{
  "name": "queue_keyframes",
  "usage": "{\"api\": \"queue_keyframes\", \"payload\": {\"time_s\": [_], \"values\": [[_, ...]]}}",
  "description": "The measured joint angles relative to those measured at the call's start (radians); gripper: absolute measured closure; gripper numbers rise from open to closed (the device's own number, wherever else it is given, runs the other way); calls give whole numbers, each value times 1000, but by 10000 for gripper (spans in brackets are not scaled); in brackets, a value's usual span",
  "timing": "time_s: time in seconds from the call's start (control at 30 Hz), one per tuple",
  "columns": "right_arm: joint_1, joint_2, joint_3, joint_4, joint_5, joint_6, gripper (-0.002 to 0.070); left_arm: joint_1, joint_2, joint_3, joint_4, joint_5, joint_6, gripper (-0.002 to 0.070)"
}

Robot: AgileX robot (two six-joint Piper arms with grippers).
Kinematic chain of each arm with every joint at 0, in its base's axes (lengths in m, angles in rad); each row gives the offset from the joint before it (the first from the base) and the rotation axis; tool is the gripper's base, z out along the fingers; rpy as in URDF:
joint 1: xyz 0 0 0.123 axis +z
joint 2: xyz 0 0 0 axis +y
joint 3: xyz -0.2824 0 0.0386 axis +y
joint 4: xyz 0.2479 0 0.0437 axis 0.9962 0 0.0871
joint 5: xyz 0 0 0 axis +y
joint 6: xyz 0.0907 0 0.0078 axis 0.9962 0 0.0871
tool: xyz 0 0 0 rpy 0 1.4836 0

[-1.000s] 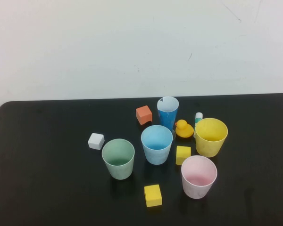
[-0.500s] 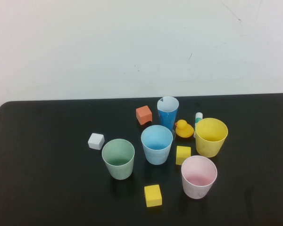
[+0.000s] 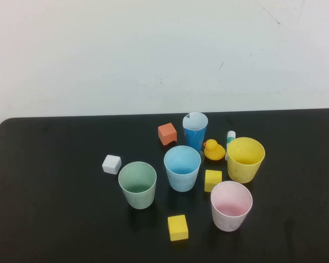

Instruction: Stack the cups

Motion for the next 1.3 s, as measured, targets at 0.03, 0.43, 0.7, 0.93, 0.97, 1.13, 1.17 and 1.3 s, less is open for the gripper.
{"api": "queue_keyframes", "payload": {"time_s": [0.03,0.43,0.7,0.93,0.97,1.13,1.17,1.3], "values": [[0,0,0,0,0,0,679,0,0,0,0,0,0,677],[0,0,6,-3,-647,-23,679,0,0,4,0,-491,7,677],[0,0,6,4,-927,-49,679,0,0,4,0,-789,7,676],[0,0,-54,-96,-687,-111,679,0,0,-65,40,-583,-68,676],[0,0,-91,-105,-599,-116,679,0,2,-98,52,-492,-71,676],[0,0,-256,-167,-256,-180,679,0,110,-311,78,-221,-79,676],[0,11,-283,-172,-196,-192,679,0,148,-348,78,-192,-79,676],[0,102,-357,-177,8,-214,679,0,330,-470,58,-89,-79,676]]}}
